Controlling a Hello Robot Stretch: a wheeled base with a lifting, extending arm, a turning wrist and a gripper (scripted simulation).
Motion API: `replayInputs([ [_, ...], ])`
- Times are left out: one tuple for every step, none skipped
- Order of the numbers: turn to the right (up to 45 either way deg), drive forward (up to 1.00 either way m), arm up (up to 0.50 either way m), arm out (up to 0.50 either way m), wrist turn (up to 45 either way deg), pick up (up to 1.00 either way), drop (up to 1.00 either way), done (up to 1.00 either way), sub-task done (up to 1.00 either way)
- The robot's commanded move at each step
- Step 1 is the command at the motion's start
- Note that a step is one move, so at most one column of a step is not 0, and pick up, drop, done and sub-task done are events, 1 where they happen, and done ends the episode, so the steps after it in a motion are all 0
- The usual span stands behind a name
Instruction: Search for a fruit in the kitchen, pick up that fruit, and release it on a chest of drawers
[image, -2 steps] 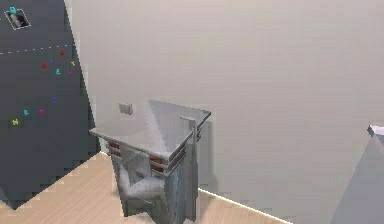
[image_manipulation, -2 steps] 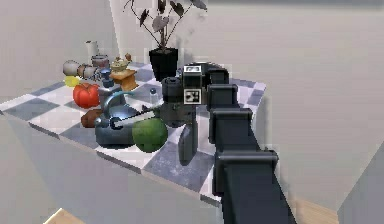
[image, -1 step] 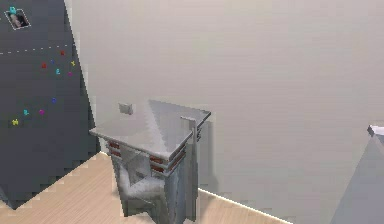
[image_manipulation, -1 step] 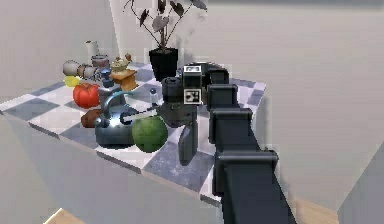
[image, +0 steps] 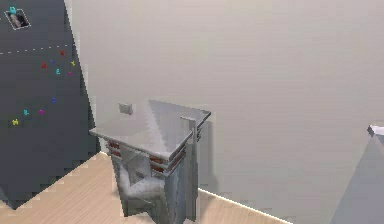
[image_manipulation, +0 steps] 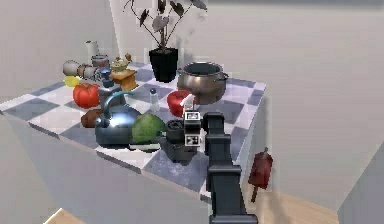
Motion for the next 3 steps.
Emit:
replayInputs([
  [0.0, 0.0, 0.0, 0.0, 0.0, 1.0, 0.0, 0.0, 0.0],
  [0.0, 0.0, 0.1, 0.0, 0.0, 0.0, 0.0, 0.0, 0.0],
  [0.0, 0.0, 0.0, 0.0, -45.0, 0.0, 0.0, 0.0, 0.0],
])
